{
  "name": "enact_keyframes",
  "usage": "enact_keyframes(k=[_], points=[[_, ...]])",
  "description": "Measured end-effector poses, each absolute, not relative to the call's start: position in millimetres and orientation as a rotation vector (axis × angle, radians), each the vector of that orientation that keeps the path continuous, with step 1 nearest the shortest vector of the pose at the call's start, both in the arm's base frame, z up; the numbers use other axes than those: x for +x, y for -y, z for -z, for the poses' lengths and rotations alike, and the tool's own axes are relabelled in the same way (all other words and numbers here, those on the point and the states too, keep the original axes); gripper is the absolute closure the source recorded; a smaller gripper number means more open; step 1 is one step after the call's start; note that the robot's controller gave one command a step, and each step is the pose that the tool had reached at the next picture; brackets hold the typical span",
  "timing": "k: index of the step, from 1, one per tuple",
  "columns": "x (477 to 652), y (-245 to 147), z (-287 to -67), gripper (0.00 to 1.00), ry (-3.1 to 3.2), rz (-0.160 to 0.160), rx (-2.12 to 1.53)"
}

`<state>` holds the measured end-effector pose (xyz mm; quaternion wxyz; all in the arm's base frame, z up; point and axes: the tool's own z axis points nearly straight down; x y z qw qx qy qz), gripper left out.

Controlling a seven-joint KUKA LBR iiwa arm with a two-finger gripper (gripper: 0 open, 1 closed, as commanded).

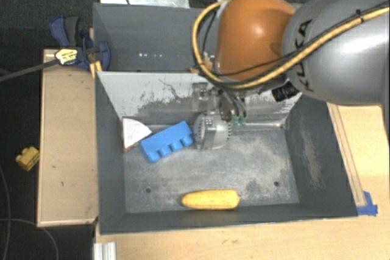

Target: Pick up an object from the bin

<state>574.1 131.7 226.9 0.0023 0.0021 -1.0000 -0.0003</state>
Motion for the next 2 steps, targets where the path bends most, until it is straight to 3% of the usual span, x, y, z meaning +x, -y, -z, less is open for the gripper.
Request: enact_keyframes(k=[1, 2], points=[[575.6, -130.9, -231.9, 0.00, 3.145, 0.003, 0.002], [581.0, -135.9, -216.7, 0.00, 3.148, 0.002, 0.117]])
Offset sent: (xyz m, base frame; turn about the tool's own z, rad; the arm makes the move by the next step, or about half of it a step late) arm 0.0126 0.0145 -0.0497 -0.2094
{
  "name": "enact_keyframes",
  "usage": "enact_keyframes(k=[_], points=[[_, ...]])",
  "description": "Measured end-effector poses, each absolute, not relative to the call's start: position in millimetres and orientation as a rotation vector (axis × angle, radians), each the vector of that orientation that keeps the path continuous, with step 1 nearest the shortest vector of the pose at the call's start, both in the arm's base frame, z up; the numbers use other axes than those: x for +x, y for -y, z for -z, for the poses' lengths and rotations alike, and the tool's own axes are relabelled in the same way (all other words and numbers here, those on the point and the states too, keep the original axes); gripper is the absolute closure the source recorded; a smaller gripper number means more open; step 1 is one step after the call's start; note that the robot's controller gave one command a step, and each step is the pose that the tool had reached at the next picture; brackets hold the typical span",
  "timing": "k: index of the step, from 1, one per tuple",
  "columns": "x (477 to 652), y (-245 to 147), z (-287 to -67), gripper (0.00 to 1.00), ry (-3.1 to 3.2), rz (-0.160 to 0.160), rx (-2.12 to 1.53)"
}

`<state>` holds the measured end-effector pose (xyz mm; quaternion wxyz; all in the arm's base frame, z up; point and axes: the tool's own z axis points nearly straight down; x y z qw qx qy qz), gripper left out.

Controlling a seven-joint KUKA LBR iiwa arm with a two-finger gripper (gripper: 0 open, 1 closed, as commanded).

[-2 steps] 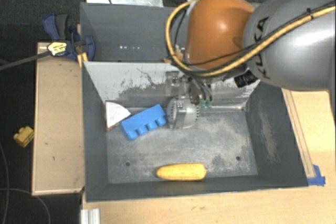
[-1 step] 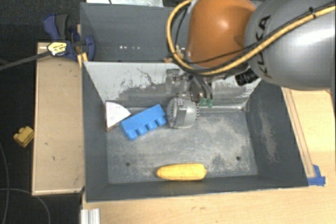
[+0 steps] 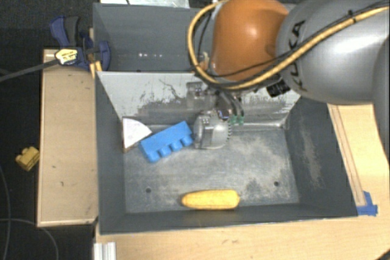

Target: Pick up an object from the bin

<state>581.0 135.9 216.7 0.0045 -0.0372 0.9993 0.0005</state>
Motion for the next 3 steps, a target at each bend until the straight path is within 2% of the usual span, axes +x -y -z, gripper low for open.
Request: enact_keyframes(k=[1, 2, 3], points=[[583.5, -164.4, -185.5, 0.00, -3.132, 0.000, -0.209], [585.7, -172.6, -173.9, 0.00, -3.141, -0.003, -0.096], [590.5, -158.4, -117.2, 0.00, -3.085, -0.002, -0.542]])
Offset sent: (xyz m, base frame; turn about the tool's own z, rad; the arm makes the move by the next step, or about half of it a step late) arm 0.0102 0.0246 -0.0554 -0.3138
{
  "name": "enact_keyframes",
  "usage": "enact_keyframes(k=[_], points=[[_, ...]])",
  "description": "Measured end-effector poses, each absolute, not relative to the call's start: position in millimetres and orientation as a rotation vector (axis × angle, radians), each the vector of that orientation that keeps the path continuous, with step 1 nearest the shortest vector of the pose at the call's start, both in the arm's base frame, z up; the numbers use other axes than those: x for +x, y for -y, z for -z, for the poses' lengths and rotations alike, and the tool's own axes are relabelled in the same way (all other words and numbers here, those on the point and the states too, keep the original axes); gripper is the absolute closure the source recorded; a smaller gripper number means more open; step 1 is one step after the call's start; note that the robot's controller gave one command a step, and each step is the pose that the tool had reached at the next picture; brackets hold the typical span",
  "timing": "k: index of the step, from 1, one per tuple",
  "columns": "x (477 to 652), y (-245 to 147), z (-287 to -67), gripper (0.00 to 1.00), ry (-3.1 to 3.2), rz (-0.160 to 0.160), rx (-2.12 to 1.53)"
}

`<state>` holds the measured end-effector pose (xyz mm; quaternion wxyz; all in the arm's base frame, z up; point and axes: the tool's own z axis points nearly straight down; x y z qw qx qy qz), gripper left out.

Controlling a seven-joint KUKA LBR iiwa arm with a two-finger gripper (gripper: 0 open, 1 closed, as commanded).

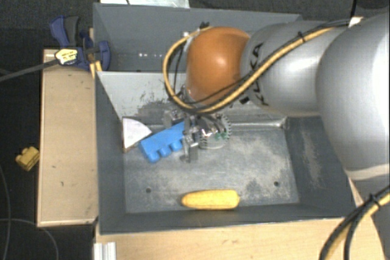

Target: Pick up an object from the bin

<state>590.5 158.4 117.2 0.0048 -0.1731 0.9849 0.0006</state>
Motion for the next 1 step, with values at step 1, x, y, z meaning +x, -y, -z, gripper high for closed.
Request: enact_keyframes(k=[1], points=[[587.8, -173.5, -83.6, 0.00, -3.075, -0.002, -0.652]])
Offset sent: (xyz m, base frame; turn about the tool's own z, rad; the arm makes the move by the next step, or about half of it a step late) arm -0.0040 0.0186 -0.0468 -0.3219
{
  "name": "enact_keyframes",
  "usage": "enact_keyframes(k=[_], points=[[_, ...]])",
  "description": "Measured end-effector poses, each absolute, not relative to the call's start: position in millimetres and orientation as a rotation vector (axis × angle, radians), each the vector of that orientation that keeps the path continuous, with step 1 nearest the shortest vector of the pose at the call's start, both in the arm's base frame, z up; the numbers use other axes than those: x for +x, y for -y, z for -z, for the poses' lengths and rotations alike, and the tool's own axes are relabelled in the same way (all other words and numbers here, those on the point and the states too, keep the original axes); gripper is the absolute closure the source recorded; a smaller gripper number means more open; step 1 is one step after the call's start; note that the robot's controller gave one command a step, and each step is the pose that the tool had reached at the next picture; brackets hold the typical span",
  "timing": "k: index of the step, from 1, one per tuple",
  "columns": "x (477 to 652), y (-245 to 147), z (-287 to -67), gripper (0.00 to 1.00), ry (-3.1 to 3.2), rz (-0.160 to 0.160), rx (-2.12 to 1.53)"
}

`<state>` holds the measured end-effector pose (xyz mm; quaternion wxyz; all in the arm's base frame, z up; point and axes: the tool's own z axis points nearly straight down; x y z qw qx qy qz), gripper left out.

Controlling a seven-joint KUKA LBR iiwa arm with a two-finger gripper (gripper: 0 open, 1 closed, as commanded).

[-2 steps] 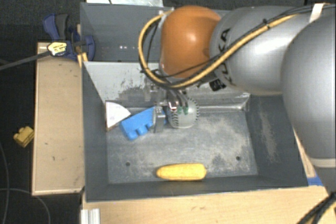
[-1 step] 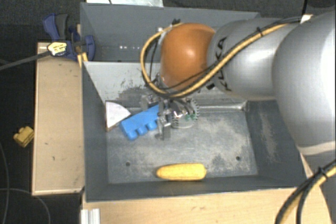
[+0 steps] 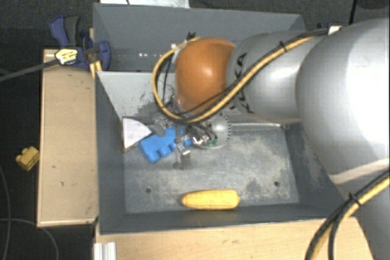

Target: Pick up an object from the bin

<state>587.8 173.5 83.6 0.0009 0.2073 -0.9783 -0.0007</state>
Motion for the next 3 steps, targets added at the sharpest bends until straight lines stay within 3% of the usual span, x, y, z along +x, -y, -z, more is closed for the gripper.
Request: enact_keyframes(k=[3], points=[[590.8, -183.9, -72.5, 0.00, 2.994, -0.002, 0.974]])
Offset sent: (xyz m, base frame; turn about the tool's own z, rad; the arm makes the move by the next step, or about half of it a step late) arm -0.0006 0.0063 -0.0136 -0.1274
